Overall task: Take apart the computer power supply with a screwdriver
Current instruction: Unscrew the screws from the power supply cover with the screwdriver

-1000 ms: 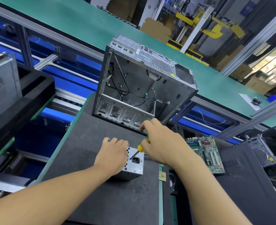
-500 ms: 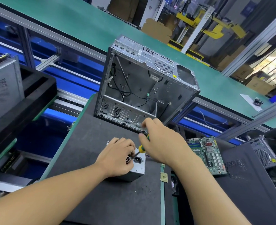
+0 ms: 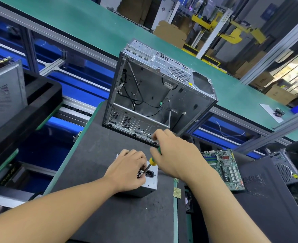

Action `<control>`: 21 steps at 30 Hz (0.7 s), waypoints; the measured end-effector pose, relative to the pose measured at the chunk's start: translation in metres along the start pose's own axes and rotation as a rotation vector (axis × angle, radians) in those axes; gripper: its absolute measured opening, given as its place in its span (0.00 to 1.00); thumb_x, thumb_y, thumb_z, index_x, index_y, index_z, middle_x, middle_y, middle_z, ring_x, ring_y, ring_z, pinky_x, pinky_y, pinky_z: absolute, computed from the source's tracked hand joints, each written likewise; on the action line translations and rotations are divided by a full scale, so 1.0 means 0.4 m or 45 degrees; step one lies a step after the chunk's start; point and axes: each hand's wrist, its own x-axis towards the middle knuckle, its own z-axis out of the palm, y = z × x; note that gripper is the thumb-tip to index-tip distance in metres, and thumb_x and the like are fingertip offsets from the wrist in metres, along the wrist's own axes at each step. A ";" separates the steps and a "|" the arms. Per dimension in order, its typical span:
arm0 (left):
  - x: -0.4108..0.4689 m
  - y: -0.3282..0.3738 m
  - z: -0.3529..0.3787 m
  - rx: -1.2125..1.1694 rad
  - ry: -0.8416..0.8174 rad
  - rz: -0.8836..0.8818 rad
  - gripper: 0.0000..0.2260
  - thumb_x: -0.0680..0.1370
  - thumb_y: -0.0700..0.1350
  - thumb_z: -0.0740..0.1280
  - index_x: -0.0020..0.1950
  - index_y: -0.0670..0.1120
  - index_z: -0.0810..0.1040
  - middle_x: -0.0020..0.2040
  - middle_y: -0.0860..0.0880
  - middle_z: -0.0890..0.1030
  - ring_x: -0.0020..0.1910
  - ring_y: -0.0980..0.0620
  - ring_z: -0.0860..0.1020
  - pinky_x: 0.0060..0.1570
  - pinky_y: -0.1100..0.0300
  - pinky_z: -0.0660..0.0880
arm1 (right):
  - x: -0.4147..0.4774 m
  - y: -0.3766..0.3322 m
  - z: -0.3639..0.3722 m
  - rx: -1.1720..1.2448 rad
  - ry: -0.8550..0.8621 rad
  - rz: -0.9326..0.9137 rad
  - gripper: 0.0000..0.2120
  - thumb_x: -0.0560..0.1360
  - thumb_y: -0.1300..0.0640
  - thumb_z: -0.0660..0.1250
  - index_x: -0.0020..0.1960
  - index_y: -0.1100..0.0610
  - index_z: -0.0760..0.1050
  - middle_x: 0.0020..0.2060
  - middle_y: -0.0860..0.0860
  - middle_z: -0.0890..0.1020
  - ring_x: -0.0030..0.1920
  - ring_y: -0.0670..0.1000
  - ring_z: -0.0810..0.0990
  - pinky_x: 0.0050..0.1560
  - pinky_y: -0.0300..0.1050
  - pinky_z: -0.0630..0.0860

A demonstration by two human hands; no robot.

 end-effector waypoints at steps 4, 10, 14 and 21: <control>-0.004 -0.002 0.001 -0.012 -0.023 0.028 0.08 0.67 0.53 0.60 0.44 0.57 0.67 0.47 0.61 0.71 0.48 0.58 0.70 0.57 0.60 0.64 | 0.004 -0.001 0.007 -0.072 0.093 -0.002 0.08 0.83 0.49 0.51 0.59 0.50 0.63 0.50 0.49 0.76 0.41 0.60 0.78 0.38 0.50 0.70; -0.009 -0.001 0.007 -0.006 0.057 0.063 0.18 0.63 0.50 0.63 0.44 0.58 0.56 0.44 0.62 0.60 0.43 0.57 0.66 0.51 0.62 0.60 | -0.001 -0.001 -0.011 0.167 -0.104 -0.089 0.17 0.76 0.57 0.58 0.65 0.50 0.65 0.59 0.48 0.66 0.56 0.55 0.71 0.50 0.55 0.75; -0.010 -0.002 0.015 -0.004 0.080 0.064 0.15 0.64 0.51 0.62 0.45 0.58 0.59 0.44 0.62 0.60 0.44 0.57 0.67 0.52 0.61 0.62 | -0.006 -0.008 -0.003 -0.024 0.002 -0.004 0.13 0.82 0.45 0.51 0.58 0.53 0.65 0.51 0.49 0.70 0.44 0.58 0.76 0.40 0.51 0.72; -0.011 -0.006 0.011 -0.003 0.003 0.018 0.11 0.66 0.50 0.59 0.47 0.55 0.69 0.48 0.61 0.69 0.48 0.57 0.70 0.57 0.60 0.63 | -0.009 0.006 -0.016 0.213 -0.120 -0.091 0.09 0.78 0.58 0.60 0.57 0.52 0.64 0.47 0.49 0.72 0.44 0.56 0.73 0.45 0.53 0.73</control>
